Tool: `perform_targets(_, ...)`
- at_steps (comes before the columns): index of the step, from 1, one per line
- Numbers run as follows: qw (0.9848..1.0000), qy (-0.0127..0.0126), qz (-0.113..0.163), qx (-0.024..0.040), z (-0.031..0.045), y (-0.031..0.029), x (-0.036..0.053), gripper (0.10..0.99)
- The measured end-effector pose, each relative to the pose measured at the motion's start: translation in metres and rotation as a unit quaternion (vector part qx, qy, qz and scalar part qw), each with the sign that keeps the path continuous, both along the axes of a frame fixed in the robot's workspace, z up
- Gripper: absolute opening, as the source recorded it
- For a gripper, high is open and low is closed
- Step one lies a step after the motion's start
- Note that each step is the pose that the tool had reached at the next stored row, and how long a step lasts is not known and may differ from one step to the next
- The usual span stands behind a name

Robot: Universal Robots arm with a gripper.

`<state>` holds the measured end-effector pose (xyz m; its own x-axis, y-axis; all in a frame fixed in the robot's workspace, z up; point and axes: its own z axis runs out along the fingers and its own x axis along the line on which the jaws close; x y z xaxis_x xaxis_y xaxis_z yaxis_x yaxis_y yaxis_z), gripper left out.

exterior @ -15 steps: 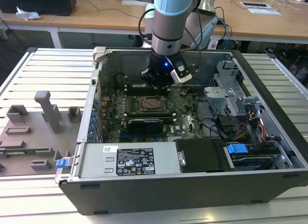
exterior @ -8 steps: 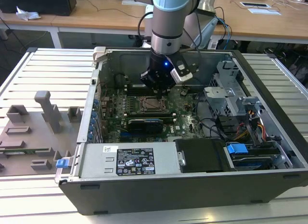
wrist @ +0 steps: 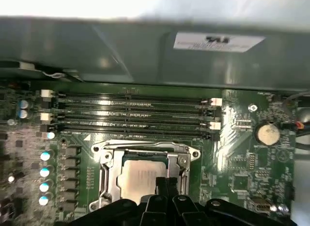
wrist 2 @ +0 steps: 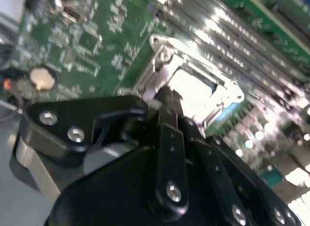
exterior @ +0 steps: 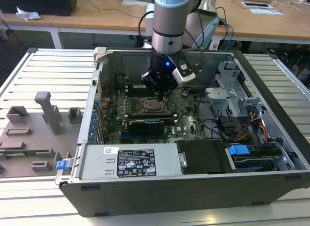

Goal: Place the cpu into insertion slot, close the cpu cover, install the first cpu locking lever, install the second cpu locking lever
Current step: 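Install the first cpu locking lever, then install the second cpu locking lever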

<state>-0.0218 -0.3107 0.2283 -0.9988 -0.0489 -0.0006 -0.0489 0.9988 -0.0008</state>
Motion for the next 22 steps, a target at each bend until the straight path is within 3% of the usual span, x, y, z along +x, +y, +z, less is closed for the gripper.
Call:
perform_targets(4,1.0000,0.0000,0.000,0.0001,0.0188,0.0000,0.0000,0.106)
perform_targets(10,1.0000,0.0000,0.000,0.0000,0.0368,0.0000,0.0000,0.106)
perform_targets(22,1.0000,0.0000,0.000,0.0001,0.0388,0.0000,0.0000,0.106)
